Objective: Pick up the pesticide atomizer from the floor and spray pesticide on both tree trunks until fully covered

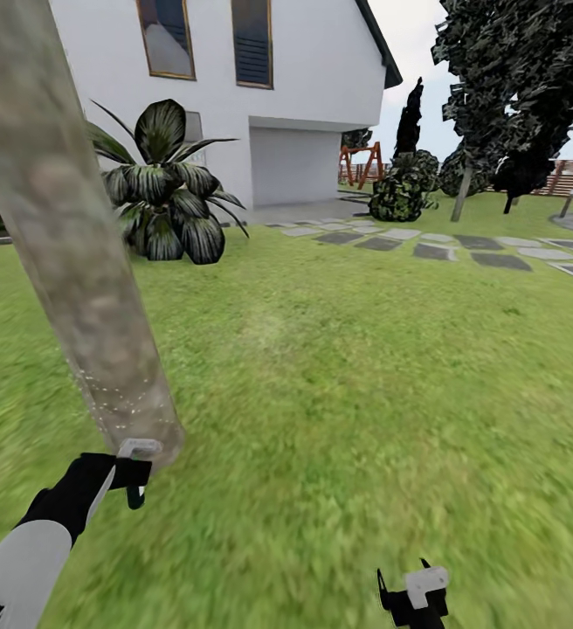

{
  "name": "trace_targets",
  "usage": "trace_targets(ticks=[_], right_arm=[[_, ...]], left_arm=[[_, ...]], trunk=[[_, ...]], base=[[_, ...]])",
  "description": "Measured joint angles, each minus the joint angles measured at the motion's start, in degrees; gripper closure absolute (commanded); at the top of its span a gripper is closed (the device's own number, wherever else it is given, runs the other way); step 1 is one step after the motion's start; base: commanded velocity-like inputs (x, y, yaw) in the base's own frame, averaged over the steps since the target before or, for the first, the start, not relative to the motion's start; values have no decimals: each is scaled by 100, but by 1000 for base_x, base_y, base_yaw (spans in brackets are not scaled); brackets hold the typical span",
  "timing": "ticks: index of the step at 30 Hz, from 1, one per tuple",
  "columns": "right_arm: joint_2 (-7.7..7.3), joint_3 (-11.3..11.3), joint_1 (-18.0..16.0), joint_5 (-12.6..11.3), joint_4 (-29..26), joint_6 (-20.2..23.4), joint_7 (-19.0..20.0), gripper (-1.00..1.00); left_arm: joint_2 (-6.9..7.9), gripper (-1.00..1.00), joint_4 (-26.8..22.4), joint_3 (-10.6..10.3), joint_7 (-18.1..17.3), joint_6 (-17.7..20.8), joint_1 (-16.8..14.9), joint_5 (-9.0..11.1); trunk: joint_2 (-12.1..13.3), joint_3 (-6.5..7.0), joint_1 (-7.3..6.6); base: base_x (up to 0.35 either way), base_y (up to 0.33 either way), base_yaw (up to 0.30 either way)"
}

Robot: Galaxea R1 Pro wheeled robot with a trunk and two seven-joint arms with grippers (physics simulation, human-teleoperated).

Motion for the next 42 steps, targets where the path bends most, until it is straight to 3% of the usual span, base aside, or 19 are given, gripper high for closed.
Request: trace_targets(ticks=[6,12,20,26,28,32,35,42], right_arm=[[0,-1,0,1,0,0,-1,-100],[1,1,-1,0,2,1,-1,-100],[1,1,-1,5,1,1,0,-100],[0,-4,0,8,0,2,3,-100],[0,-6,0,8,0,2,0,-100],[0,-8,0,8,0,2,0,-100],[0,-8,0,7,0,2,0,-100],[1,-3,-1,8,1,2,-1,-100]], left_arm=[[-5,100,-17,-20,1,-3,-5,10],[-35,100,-523,-17,-4,71,-50,18],[-61,100,-632,-30,-5,127,-108,14],[-103,100,-1048,-56,-5,400,-146,9],[-124,100,-1363,-64,-12,735,-149,5],[-142,100,-1877,-63,-13,1024,-226,-13],[-139,100,-1933,-67,-13,1245,-399,-26],[-118,100,-1945,-80,-13,1298,-385,-62]], trunk=[[0,0,0],[0,0,-1],[0,0,-2],[0,0,0],[0,0,0],[0,1,0],[0,0,0],[0,0,0]], base=[[3,-272,22],[76,-266,245],[237,-180,267],[26,-16,27],[0,0,1],[0,0,0],[0,0,32],[24,-33,253]])
